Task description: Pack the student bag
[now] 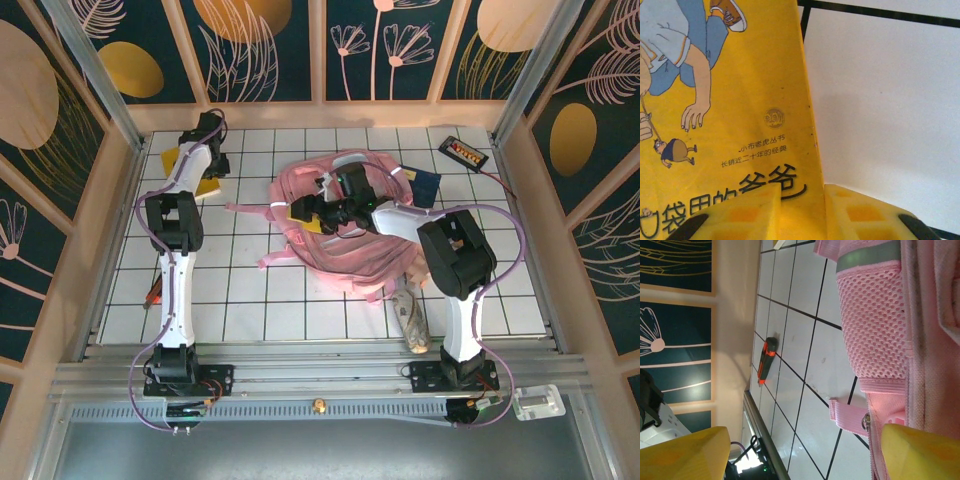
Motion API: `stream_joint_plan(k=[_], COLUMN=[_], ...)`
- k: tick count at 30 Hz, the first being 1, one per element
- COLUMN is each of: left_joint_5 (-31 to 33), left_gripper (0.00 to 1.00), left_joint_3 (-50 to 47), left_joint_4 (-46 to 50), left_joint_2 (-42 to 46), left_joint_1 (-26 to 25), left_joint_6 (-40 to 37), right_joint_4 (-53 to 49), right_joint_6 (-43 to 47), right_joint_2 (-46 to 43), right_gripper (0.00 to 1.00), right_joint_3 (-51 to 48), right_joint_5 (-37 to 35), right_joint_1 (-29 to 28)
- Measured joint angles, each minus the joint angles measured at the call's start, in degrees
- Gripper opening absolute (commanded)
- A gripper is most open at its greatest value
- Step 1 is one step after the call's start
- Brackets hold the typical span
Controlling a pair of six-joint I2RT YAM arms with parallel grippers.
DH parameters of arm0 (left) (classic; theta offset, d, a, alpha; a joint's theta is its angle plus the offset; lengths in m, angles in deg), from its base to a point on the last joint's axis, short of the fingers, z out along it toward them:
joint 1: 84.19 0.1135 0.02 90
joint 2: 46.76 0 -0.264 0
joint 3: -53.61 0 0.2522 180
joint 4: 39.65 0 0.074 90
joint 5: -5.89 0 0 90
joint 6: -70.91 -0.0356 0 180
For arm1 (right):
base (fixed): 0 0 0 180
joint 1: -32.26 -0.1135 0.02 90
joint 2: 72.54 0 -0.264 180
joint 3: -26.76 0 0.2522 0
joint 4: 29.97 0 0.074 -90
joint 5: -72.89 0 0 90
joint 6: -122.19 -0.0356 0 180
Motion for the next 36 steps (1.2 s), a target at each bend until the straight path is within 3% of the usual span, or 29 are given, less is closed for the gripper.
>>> stream_joint_plan(k=[3, 11, 19, 28, 29, 30, 31, 36], left_joint_5=[-0.24, -0.76, -5.6, -12.94, -12.96, -12.55, -11.78, -4.46], left_gripper=[0.0, 0.0, 0.0, 0.0, 0.09, 0.45, 0.59, 0.69], left_joint_3=[0.11, -5.51, -33.77, -69.7, -72.96, -74.86, -75.71, -67.17], left_joint_4=[0.02, -2.34, -8.13, -21.05, -21.79, -21.73, -21.44, -19.28], left_joint_2=[0.0, 3.15, 22.64, 49.75, 52.02, 53.86, 55.23, 53.81], left_joint_1=[-0.31, -0.37, -1.62, -9.01, -9.49, -9.68, -9.68, -9.29], left_joint_6=[0.17, 0.15, 1.49, 8.81, 9.68, 10.19, 10.29, 7.85], right_joint_4=[0.44, 0.85, 0.28, -0.96, -1.11, -1.22, -1.31, -1.73], right_joint_6=[-0.13, -0.09, 0.98, 1.6, 1.62, 1.62, 1.62, 1.64], right_joint_2=[-0.2, -1.31, -4.11, -11.65, -12.52, -13.42, -14.03, -16.11], right_gripper=[0.79, 0.79, 0.79, 0.81, 0.82, 0.83, 0.84, 0.86], right_joint_3=[-0.37, -1.53, -3.06, -11.26, -12.04, -12.76, -13.22, -14.6], right_joint_5=[0.0, -0.39, -0.98, -3.85, -4.07, -4.44, -4.7, -5.46], right_joint_1=[0.02, 0.02, -0.02, -2.14, -2.75, -3.39, -3.87, -5.6])
